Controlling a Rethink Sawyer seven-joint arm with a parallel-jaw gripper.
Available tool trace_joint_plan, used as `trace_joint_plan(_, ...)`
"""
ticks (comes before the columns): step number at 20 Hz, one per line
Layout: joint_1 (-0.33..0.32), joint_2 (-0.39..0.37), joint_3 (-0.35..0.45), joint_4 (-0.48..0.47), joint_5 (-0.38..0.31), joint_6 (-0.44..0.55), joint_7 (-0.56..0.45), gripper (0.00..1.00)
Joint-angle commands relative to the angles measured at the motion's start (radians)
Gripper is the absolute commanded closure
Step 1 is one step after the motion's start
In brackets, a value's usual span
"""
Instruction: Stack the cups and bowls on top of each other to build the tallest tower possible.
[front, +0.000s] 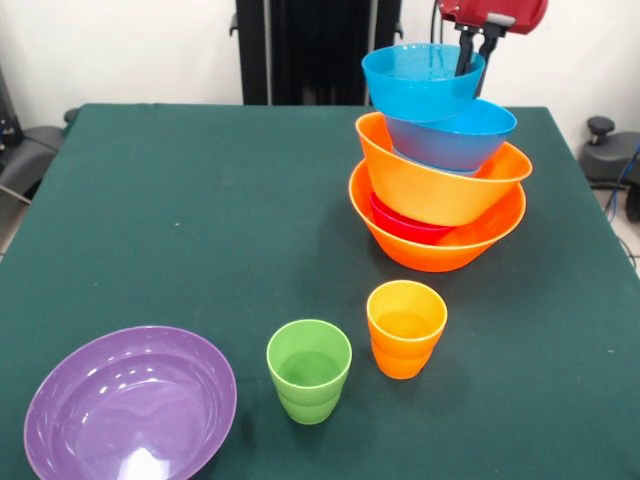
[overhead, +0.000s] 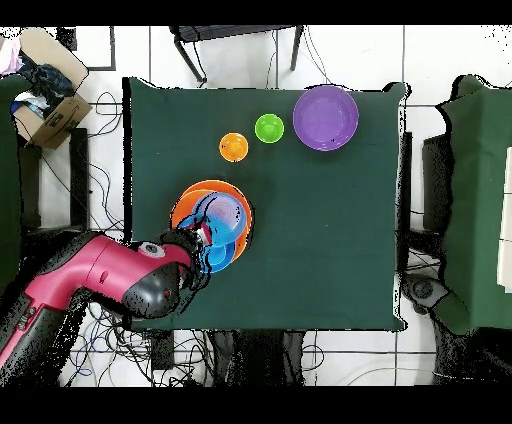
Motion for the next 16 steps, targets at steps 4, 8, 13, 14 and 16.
trace_joint_plan(4,-0.024,0.038,0.200,-0.035,0.055,0.108,-0.137,1.00)
trace_joint_plan(8,-0.025,0.037,0.205,-0.044,0.063,0.119,-0.153,1.00)
trace_joint_plan(13,-0.030,0.069,0.198,-0.073,0.067,0.168,-0.104,1.00)
trace_joint_plan(14,-0.032,0.070,0.199,-0.078,0.068,0.174,-0.104,1.00)
trace_joint_plan(16,-0.029,0.065,0.205,-0.072,0.063,0.172,-0.110,1.00)
